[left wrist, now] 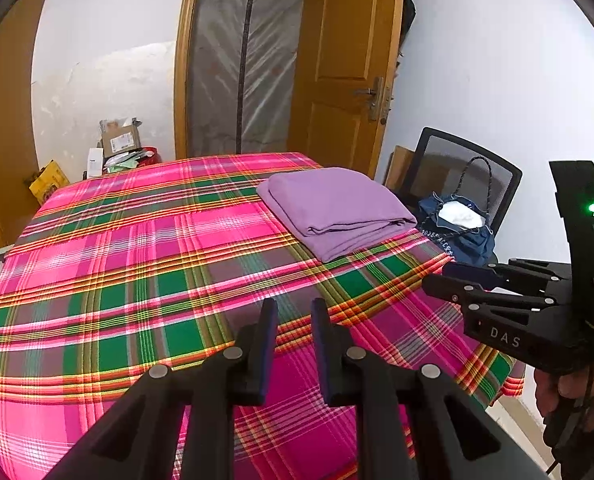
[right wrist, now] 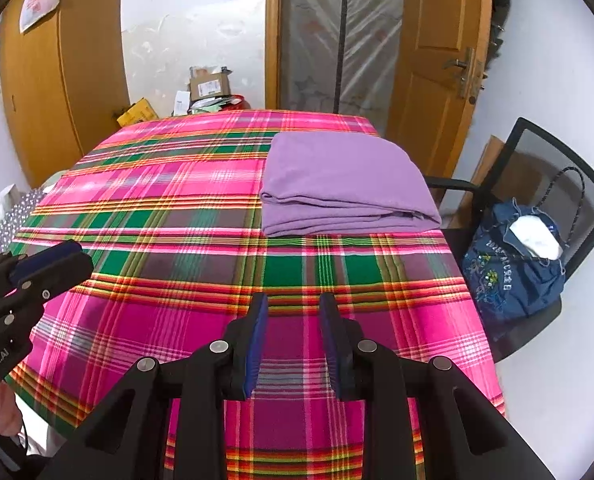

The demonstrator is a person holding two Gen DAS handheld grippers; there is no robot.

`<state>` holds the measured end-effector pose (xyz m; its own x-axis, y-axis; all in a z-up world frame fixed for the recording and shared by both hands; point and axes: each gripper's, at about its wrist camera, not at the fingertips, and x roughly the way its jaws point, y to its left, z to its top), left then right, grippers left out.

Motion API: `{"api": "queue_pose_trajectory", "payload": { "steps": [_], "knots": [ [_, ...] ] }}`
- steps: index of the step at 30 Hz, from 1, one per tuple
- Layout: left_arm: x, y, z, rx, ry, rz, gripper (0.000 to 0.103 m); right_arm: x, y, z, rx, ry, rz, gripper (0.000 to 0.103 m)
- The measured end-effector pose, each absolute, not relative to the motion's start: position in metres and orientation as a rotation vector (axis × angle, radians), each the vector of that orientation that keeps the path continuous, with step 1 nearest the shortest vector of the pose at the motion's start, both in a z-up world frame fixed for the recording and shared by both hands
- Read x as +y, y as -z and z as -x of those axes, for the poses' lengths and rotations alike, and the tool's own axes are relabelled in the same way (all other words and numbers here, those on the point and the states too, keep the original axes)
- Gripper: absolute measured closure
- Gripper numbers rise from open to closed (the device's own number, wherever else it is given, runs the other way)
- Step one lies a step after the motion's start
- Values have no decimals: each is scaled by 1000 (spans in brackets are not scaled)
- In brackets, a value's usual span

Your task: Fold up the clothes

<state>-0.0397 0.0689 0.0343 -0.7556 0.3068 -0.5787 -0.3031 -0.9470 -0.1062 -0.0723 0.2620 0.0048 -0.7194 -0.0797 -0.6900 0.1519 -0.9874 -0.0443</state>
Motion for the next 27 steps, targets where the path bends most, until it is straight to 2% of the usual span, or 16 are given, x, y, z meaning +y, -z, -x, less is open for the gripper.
{"api": "queue_pose_trajectory", "payload": {
  "steps": [12,15,27],
  "knots": [
    [64,-31,38,-22,-2671,891,85,253,-1,75,159,2777,-1122,76],
    [65,-31,38,-24,-2672,892,89,251,-1,76,161,2774,-1121,76],
    [66,-29,42,-43,-2656,904,94,257,2,76,143,2783,-1139,76]
  ]
}}
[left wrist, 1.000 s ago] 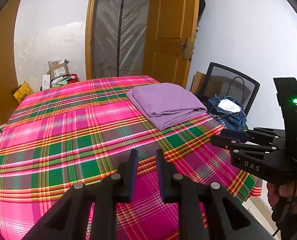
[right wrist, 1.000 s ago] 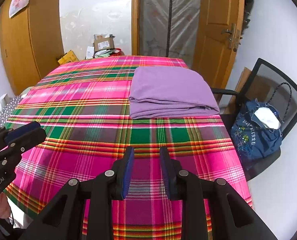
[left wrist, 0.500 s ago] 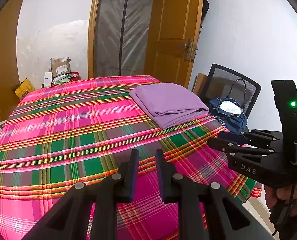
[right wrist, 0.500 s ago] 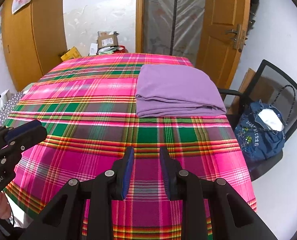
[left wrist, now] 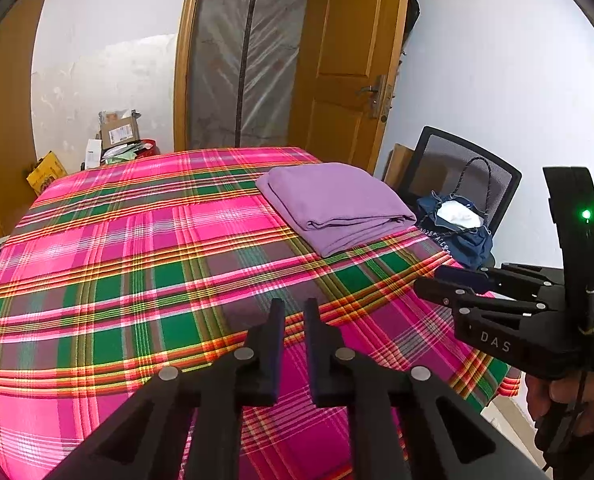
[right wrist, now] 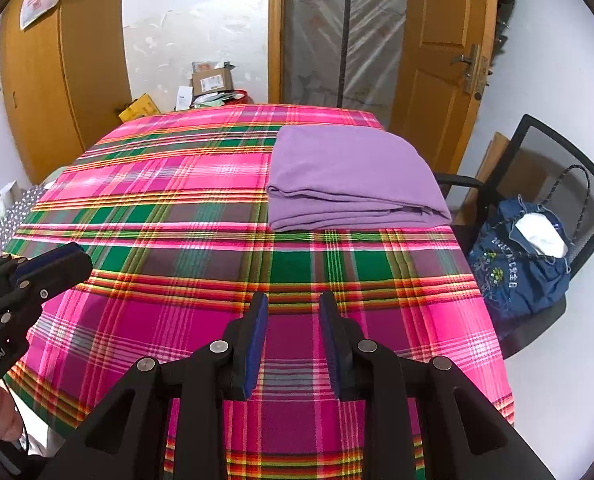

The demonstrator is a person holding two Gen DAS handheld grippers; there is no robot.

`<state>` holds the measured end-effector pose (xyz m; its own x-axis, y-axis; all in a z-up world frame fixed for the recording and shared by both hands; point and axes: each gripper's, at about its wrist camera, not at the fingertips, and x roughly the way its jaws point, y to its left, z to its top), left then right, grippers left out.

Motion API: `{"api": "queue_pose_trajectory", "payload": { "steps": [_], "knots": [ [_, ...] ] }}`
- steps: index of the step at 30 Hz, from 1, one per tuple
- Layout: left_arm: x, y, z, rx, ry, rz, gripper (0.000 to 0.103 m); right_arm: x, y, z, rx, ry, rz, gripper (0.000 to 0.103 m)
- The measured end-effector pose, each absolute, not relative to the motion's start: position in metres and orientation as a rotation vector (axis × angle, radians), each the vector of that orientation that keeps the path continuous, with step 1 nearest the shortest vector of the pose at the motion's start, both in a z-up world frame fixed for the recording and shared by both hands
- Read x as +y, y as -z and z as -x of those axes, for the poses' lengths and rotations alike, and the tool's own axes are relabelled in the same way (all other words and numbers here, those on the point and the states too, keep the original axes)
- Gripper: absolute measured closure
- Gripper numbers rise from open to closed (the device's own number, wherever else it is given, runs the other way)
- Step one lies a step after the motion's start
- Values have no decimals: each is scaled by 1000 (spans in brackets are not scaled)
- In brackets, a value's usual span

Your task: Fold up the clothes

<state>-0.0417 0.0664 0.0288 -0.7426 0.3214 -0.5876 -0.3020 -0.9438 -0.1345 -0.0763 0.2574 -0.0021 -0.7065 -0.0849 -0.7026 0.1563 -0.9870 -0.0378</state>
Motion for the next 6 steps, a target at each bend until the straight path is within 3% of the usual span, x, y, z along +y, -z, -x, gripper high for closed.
{"api": "queue_pose_trajectory", "payload": {
  "steps": [6],
  "knots": [
    [67,-29,47,-55,-2647,890,94,263,5,77,122,2800,-1163,76]
  ]
}}
